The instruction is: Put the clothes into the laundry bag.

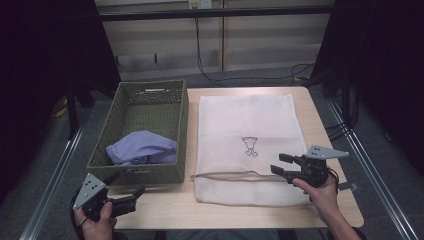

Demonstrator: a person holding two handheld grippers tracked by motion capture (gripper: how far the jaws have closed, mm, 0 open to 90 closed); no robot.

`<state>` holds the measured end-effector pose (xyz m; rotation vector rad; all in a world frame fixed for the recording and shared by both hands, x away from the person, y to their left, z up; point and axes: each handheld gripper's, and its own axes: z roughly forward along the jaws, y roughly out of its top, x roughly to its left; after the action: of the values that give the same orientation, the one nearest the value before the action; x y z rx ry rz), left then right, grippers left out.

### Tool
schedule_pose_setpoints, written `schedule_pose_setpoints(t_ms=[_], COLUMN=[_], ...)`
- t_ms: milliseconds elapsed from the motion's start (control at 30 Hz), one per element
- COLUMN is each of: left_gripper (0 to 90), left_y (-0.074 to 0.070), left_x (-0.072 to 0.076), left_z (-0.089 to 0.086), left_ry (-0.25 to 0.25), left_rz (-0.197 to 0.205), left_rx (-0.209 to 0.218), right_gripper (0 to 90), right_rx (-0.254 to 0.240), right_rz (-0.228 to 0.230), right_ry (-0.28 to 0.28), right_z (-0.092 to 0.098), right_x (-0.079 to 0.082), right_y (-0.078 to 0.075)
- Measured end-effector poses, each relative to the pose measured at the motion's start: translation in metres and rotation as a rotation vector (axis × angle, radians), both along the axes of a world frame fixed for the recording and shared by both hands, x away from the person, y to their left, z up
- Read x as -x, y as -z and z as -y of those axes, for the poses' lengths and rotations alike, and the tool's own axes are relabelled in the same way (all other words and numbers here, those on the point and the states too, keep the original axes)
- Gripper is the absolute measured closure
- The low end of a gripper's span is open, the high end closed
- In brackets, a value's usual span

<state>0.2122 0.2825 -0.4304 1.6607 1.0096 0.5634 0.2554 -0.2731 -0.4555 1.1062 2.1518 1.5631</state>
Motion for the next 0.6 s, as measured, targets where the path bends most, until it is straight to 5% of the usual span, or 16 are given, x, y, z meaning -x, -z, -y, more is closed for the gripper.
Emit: schedule_pose_setpoints(t_ms=[300, 600], left_gripper=[2.8, 2.9], left_y=[0.001, 0.001], left_x=[-0.004, -0.002], left_z=[0.0, 0.001], left_ry=[0.008, 0.001], left_rz=[-0.008, -0.014], left_rx=[0.004, 0.005], right_gripper=[47.0, 51.0], right_rx=[0.001, 0.0], right_rz=[-0.096, -0.123], right_ry=[-0.069, -0.116], right_z=[-0.009, -0.018], right_x=[-0.003, -0.013], right_y=[-0.003, -0.007])
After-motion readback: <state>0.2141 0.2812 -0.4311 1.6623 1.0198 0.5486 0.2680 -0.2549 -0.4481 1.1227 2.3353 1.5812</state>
